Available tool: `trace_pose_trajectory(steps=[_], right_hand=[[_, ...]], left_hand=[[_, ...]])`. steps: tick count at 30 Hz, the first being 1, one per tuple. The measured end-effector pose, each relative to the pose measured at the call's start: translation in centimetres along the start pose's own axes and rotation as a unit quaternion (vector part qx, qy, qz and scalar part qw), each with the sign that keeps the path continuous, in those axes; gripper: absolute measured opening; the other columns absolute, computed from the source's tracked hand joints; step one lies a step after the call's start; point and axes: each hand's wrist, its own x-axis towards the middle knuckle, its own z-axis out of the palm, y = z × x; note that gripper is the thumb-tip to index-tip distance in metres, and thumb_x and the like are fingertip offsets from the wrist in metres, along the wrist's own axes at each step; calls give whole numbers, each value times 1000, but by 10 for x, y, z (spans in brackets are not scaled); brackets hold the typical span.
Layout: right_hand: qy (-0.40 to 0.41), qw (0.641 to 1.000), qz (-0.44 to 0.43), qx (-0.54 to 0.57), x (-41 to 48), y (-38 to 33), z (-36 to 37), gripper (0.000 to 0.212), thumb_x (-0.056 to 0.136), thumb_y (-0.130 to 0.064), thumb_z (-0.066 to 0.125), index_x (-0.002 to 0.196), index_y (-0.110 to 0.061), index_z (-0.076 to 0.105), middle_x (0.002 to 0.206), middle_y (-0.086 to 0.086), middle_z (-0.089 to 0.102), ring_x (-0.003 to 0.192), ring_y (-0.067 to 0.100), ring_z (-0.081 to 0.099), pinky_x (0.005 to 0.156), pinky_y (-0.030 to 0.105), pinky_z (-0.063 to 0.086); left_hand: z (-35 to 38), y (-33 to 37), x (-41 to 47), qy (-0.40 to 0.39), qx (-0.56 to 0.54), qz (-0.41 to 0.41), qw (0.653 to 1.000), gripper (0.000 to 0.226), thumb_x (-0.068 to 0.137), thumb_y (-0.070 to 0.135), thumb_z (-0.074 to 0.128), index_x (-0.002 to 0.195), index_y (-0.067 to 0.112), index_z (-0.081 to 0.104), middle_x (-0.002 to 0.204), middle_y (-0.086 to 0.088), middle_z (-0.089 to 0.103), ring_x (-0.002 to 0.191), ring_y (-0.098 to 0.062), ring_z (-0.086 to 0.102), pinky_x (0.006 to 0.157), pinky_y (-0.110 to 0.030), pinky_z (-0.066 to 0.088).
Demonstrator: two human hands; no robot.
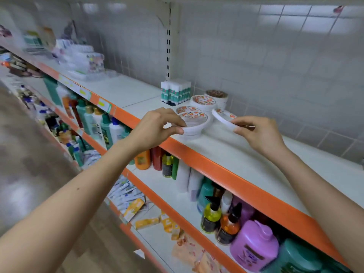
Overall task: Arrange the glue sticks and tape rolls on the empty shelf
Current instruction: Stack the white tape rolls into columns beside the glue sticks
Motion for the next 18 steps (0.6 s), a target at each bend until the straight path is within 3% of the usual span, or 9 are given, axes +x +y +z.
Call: trace_pose_trajectory(steps=[5,10,14,16,18], right_hand=[[45,999,14,-19,56,9,22,23,80,-5,65,102,-9,70,106,7,69,90,13,60,79,14,38],[74,996,43,-21,102,17,36,24,80,-4,64,103,-10,70,101,12,71,96,26,64,89,31,45],[63,994,65,-56,129,31,45,24,81,-6,63,104,-9,69,106,10,69,98,21,62,70,4,36],[71,993,68,-60,142,36,48,24,79,-4,63,102,-7,70,105,12,70,97,23,63,68,-1,34],[80,991,77,-69,152,39,51,24,79,-3,63,102,-7,70,107,11,69,100,24,62,69,2,35]], left_hand=[[-3,-51,45,4,7,30,1000,30,77,34,62,90,10,74,89,-5,69,85,-8,51,73,-13,35],[3,-90,91,-7,-11,48,999,24,77,28,63,88,10,74,87,-6,70,83,-10,52,70,-16,39],[14,-112,121,-27,-20,53,998,26,76,31,62,89,11,74,90,-6,70,83,-13,58,74,-27,44],[19,-123,135,-34,-27,59,997,25,76,29,63,89,11,74,91,-6,70,84,-14,58,76,-27,44],[23,-132,146,-33,-47,68,996,22,76,26,63,87,10,74,89,-7,69,82,-8,53,73,-18,39]])
